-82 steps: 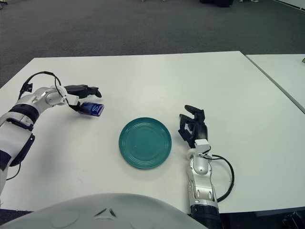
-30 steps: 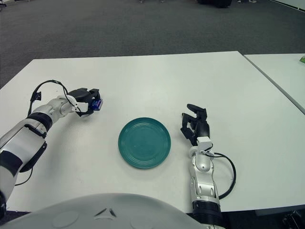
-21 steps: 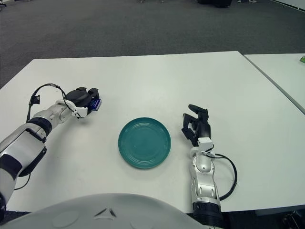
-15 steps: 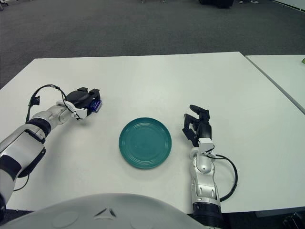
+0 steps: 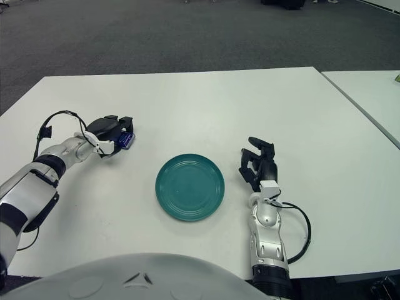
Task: Put the gum into the plate.
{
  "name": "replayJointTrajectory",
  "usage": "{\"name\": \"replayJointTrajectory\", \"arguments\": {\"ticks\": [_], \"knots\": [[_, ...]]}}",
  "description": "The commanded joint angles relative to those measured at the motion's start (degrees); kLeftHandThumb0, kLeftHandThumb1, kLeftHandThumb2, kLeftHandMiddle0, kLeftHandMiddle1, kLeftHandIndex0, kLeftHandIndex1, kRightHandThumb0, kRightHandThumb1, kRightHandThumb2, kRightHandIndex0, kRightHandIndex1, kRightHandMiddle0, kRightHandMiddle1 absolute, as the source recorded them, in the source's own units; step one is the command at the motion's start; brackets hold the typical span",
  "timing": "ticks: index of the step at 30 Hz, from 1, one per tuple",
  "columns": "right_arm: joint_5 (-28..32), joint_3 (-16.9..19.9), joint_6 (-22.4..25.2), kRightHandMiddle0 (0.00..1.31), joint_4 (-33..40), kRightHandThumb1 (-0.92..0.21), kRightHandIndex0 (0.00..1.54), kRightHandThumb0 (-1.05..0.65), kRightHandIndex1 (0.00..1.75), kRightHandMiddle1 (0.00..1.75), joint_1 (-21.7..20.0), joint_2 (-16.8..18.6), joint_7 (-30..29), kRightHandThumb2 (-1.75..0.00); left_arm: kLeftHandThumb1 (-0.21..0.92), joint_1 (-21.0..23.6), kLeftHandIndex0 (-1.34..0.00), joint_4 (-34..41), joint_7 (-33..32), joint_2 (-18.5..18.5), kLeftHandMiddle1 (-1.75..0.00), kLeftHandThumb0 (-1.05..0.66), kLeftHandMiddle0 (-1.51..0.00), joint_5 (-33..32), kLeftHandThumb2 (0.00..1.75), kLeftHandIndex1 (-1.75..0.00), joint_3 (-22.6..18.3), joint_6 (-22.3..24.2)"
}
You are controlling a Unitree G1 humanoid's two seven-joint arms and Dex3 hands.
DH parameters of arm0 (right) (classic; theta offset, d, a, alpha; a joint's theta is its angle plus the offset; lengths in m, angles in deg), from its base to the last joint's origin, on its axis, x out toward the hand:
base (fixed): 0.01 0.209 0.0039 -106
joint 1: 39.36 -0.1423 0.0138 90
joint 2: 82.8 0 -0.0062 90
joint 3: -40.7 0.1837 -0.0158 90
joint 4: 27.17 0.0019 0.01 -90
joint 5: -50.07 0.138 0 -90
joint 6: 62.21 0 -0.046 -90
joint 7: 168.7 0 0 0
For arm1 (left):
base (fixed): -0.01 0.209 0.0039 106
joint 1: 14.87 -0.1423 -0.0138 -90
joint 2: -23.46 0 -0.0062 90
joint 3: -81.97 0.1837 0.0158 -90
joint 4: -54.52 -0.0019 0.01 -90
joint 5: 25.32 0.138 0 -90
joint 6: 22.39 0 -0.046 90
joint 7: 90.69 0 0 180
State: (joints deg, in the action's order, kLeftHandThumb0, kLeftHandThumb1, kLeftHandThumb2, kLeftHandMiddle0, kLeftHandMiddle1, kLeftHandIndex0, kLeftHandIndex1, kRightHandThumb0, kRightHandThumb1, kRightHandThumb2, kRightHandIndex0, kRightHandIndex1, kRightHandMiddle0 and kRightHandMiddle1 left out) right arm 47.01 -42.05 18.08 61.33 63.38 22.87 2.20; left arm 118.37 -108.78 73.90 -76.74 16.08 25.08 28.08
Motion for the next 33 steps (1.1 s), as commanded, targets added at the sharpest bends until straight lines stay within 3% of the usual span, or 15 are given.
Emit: {"name": "replayJointTrajectory", "arguments": {"ticks": [1,10,13,17,20,33], "knots": [[0.12,-0.33,2.55,0.01,-1.44,-0.92,0.37,-0.66,0.72,1.13,1.81,0.91,-0.11,-0.70,0.06,1.56,-0.63,4.06,0.91,-1.98,-1.36,0.00,-0.93,-2.69,1.48,-1.75,-2.83,-2.86],[-0.40,-0.85,2.77,0.01,-0.39,-0.92,0.37,-0.65,0.73,1.13,2.70,1.34,-0.25,-0.71,0.10,-3.60,-0.57,18.35,1.93,-2.28,-1.47,0.00,-0.87,-5.88,1.48,-1.75,-6.36,-7.38],[-0.44,-0.98,2.67,0.00,-0.41,-0.92,0.37,-0.65,0.73,1.13,2.89,1.49,-0.30,-0.71,0.12,-5.43,-0.54,23.62,3.27,-2.76,-1.52,0.00,-0.84,-6.43,1.47,-1.75,-7.27,-7.47],[-0.54,-1.29,2.41,0.00,-0.84,-0.92,0.37,-0.66,0.73,1.13,3.05,1.83,-0.50,-0.71,0.13,-8.95,-0.53,37.24,8.22,-2.91,-1.58,0.00,-0.81,-8.38,1.48,-1.75,-8.75,-5.53],[-0.74,-1.60,2.33,0.00,-0.85,-0.92,0.36,-0.66,0.72,1.13,3.17,2.13,-0.71,-0.71,0.13,-10.40,-0.53,40.72,10.47,-2.59,-1.60,0.00,-0.81,-8.87,1.49,-1.75,-9.01,-4.82],[-1.25,-3.19,1.95,0.00,-0.51,-0.92,0.36,-0.62,0.73,1.11,3.74,3.67,-1.94,-0.70,-0.04,-18.93,-0.66,54.36,11.60,1.86,-1.61,0.00,-0.92,-2.46,1.68,-1.75,-5.84,-6.01]]}}
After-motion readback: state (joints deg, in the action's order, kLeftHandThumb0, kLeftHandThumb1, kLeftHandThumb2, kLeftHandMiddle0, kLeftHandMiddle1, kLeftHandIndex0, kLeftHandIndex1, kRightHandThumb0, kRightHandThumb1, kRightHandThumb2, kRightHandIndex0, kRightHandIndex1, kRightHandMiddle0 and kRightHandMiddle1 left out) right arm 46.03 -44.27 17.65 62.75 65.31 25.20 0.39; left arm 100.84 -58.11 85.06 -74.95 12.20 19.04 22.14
